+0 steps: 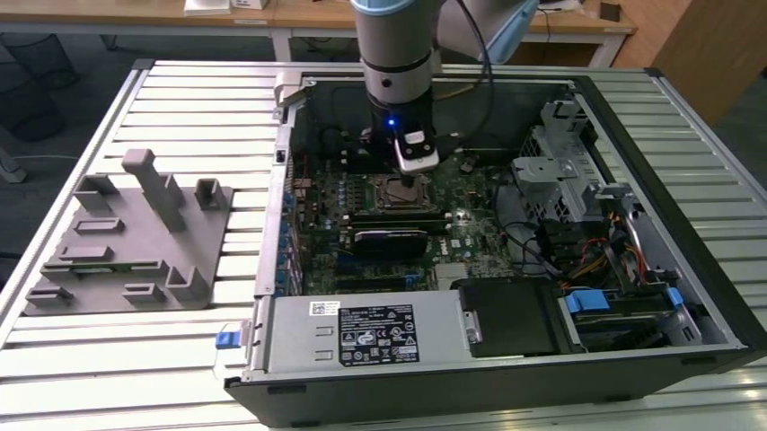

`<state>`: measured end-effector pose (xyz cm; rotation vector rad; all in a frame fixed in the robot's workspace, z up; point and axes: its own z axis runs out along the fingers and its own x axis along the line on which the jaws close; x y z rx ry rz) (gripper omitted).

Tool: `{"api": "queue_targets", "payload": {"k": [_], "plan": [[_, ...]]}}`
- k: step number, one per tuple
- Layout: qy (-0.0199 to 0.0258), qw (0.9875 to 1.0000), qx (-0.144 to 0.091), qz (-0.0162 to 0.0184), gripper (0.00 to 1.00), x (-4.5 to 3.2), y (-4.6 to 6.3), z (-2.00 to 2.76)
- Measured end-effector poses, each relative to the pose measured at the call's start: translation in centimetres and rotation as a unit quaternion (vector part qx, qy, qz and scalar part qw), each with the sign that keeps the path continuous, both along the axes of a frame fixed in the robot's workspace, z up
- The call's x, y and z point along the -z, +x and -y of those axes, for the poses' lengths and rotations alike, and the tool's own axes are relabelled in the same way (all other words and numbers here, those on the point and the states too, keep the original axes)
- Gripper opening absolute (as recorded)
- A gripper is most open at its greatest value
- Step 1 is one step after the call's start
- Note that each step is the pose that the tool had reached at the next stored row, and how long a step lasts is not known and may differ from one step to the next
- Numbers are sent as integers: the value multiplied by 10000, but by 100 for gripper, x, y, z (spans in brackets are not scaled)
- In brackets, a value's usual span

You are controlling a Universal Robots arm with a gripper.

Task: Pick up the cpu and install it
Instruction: 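Install the first cpu locking lever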

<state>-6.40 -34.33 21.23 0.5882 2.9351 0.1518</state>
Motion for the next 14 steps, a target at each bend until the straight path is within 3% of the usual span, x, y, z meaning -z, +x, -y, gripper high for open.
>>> {"api": "queue_targets", "payload": {"k": [3, 4, 5, 7, 8, 14], "plan": [[-21, 10000, 0, -22, 11, 1, 14, 37], [-33, 10000, 0, -48, 11, 3, 18, 40], [-51, 9999, 0, -107, 11, 3, 19, 41], [-83, 9996, -1, -258, 11, 5, 21, 41], [-87, 9995, -1, -288, 11, 5, 21, 42], [-87, 9995, -1, -301, 11, -14, 21, 42]]}}
